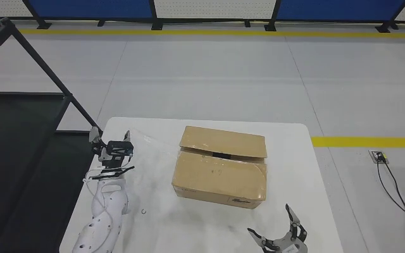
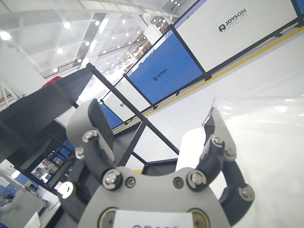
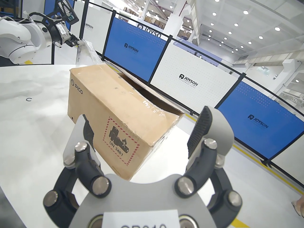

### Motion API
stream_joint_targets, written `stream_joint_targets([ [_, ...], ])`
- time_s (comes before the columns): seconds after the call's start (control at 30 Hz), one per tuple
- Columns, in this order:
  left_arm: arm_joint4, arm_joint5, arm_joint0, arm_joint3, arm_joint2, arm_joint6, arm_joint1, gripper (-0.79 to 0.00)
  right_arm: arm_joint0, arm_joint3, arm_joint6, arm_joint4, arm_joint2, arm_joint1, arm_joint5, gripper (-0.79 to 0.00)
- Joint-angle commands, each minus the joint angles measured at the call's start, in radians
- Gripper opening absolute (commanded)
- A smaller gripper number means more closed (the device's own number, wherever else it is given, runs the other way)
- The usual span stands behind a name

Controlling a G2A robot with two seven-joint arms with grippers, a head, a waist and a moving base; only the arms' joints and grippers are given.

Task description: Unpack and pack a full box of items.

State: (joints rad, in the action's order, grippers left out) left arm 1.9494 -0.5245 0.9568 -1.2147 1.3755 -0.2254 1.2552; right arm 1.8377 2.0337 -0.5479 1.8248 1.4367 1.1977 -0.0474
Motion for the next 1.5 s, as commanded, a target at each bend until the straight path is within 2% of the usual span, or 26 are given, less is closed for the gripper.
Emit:
stream_joint_targets([
  [0.0,0.021,-0.018,0.017,-0.015,0.006,0.020,0.000,0.000,-0.005,-0.002,0.001,0.002,-0.001,-0.001,-0.007,0.000],
  [0.6,0.152,-0.091,0.111,-0.050,0.045,0.189,0.008,0.000,-0.045,-0.028,-0.003,0.008,-0.015,-0.003,-0.043,0.000],
  [1.03,0.146,-0.021,0.129,-0.023,0.062,0.222,0.015,0.000,-0.068,-0.060,-0.014,0.003,-0.023,-0.005,-0.053,0.000],
  [1.47,0.181,-0.014,0.168,-0.020,0.081,0.268,0.021,0.000,-0.086,-0.082,-0.024,-0.004,-0.021,-0.008,-0.065,0.000],
])
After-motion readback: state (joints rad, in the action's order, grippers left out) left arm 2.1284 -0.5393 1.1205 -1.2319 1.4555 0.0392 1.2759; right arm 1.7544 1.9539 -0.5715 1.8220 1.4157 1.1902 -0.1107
